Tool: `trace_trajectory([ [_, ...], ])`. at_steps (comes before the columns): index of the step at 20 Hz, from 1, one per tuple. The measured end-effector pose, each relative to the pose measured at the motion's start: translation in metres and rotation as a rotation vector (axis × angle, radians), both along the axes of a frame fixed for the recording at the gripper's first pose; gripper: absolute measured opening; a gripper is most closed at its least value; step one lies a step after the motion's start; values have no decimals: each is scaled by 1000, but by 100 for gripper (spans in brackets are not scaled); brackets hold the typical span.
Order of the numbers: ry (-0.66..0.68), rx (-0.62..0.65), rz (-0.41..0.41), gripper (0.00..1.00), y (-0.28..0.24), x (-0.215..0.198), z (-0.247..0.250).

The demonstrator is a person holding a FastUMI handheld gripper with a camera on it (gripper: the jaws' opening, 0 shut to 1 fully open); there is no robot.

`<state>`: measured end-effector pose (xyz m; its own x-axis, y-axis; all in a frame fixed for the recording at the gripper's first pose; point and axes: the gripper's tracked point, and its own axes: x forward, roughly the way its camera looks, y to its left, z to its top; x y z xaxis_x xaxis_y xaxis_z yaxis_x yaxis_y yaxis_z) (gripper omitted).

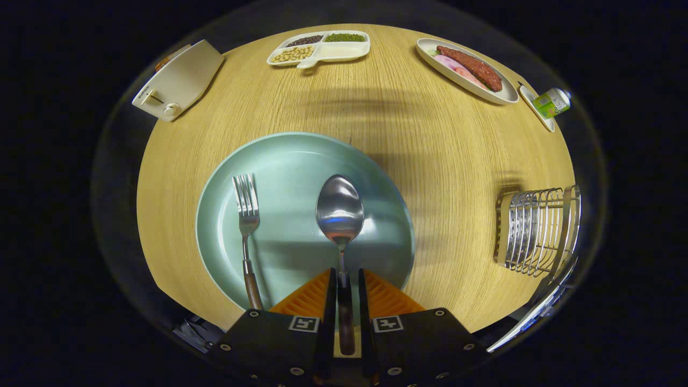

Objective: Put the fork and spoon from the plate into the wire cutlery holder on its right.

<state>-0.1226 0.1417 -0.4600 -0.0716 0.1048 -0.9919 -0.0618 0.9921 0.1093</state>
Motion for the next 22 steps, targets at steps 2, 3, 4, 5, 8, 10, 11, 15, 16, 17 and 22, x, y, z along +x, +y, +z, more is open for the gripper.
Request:
trace_trajectory([
  [2,-29,3,-16,15,4,3,-1],
  [3,-44,-2,-32,12,3,3,0],
  [4,-46,-3,-43,9,4,3,0],
  [5,-52,3,-50,7,6,3,-1],
  [8,-84,32,-98,4,11,4,5],
  [10,-120,44,-117,4,11,5,13],
  [11,-147,47,-127,4,10,7,17],
  [15,-234,94,-196,4,3,15,43],
  [16,-253,104,-206,4,-2,18,51],
  [17,-276,108,-213,4,-9,19,60],
  [22,-384,117,-214,4,-66,29,102],
])
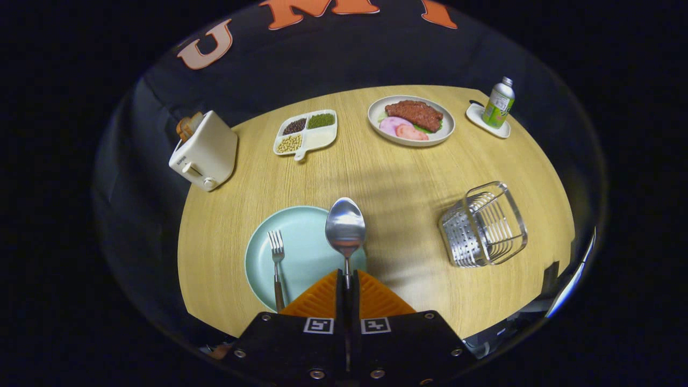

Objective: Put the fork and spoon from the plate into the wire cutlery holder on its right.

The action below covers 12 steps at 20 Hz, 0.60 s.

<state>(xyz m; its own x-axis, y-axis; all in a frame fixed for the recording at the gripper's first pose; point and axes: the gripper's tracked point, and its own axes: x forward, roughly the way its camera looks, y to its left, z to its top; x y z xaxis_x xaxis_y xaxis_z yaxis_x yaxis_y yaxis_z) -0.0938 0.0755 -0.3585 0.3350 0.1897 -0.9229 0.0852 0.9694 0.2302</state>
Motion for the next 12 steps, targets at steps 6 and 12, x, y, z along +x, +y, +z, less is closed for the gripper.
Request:
trace_trajectory([
  [6,-74,-44,-21,4,-88,2,25],
  [12,-57,-94,-26,4,-148,-6,14],
])
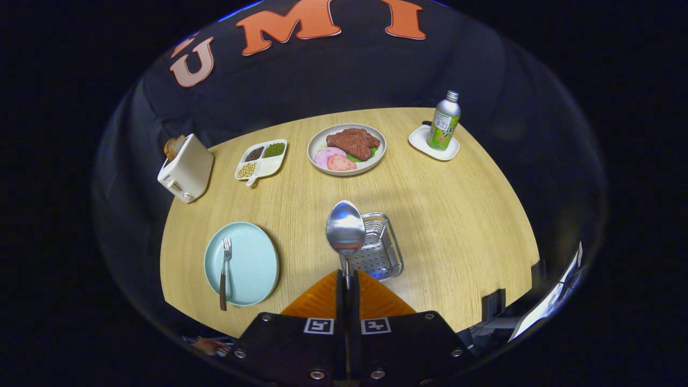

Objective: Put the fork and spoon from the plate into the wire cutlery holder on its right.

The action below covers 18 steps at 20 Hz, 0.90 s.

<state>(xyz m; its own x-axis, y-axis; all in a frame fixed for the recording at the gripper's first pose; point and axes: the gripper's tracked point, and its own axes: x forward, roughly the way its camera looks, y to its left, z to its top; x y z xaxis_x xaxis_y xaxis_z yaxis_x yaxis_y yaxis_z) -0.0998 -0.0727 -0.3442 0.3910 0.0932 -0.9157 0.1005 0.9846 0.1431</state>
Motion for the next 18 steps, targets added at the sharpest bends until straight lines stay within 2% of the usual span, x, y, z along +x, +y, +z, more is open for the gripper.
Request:
trace_trajectory([
  [6,34,-39,4,5,-24,-2,-20],
  [9,21,-13,4,6,-25,4,-18],
  [12,-30,-11,0,8,-27,15,-11],
  [15,-143,25,-22,12,-24,40,13],
  [17,-244,23,-11,26,-19,52,33],
  [18,-308,7,-1,40,-19,62,44],
])
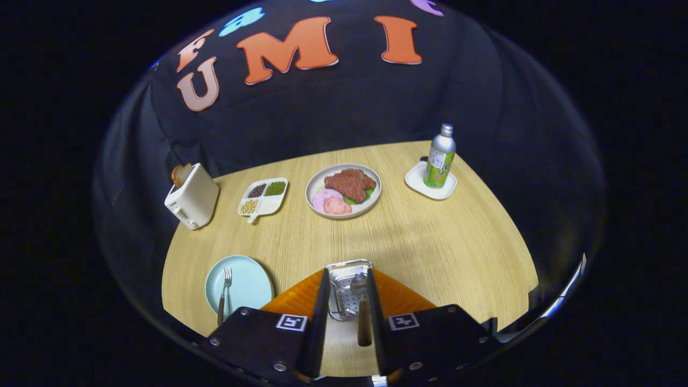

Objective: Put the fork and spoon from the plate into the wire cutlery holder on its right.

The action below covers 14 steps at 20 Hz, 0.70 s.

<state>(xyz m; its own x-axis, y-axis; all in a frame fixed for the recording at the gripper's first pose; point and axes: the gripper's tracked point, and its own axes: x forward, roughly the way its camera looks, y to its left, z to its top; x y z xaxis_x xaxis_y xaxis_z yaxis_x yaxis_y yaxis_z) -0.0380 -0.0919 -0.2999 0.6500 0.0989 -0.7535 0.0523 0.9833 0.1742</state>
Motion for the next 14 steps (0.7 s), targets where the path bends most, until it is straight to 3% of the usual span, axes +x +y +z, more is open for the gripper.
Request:
trace_trajectory([
  [2,-138,-33,12,63,7,14,27],
  [4,-266,-50,6,79,15,27,56],
  [6,-373,-53,5,86,24,34,81],
  [14,-622,-32,56,91,86,50,144],
])
